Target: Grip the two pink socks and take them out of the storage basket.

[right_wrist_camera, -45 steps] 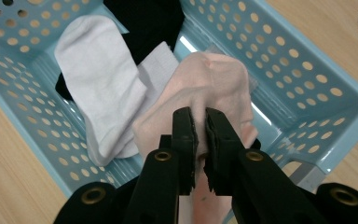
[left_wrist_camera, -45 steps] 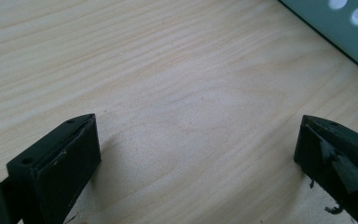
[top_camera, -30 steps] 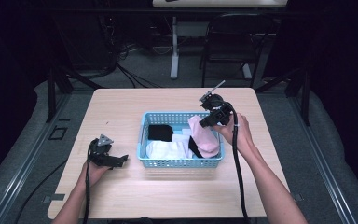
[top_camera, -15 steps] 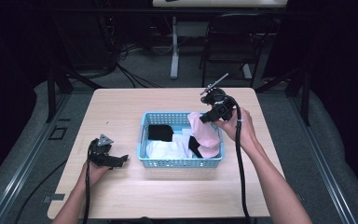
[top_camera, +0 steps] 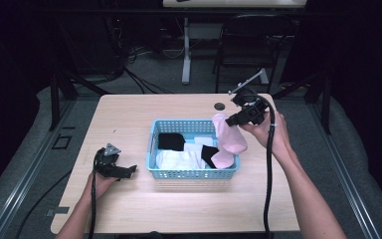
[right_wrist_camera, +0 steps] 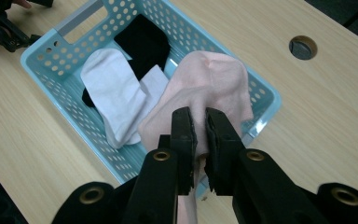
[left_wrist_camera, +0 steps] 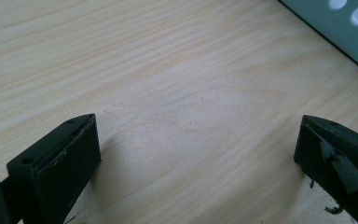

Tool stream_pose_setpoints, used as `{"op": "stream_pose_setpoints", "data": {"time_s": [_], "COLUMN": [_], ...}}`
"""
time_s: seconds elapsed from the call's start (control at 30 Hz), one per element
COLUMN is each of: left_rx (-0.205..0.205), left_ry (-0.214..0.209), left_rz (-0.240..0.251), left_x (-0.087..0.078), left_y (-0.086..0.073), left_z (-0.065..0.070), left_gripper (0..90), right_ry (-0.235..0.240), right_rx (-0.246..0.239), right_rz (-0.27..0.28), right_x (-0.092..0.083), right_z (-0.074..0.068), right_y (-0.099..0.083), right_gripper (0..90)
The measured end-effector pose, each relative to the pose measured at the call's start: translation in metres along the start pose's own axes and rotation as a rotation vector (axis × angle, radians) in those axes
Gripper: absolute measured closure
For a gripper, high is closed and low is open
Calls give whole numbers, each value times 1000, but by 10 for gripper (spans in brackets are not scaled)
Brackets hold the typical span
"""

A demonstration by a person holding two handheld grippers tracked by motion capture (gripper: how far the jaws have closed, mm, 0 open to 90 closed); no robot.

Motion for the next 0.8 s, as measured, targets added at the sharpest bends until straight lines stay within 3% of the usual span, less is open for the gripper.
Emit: {"op": "stream_pose_setpoints", "data": {"time_s": [0.13,0.33,0.8], "left_rx": [0,0,-1], "left_ry": [0,1,3], "left_rz": [0,1,1], "left_x": [0,0,0], "left_y": [0,0,0], "left_z": [0,0,0], "left_gripper": [2,2,2], "right_ry": [-10,-37,-80], "right_rx": [16,64,158], "right_rz": [8,-1,-41], "right_x": [-7,-18,-12], "right_z": [8,32,74], "right_y": [-5,-22,-65], "right_gripper": [826,828,832]}}
Point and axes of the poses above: each handheld gripper's, and its own axes: x roughly forward along the jaws, y roughly out of its top, z roughly to its right, the point moved 7 cm from there along x, roughly forward along the jaws, and after that the axes turned 7 degrees about -y, right-handed, at the moved point
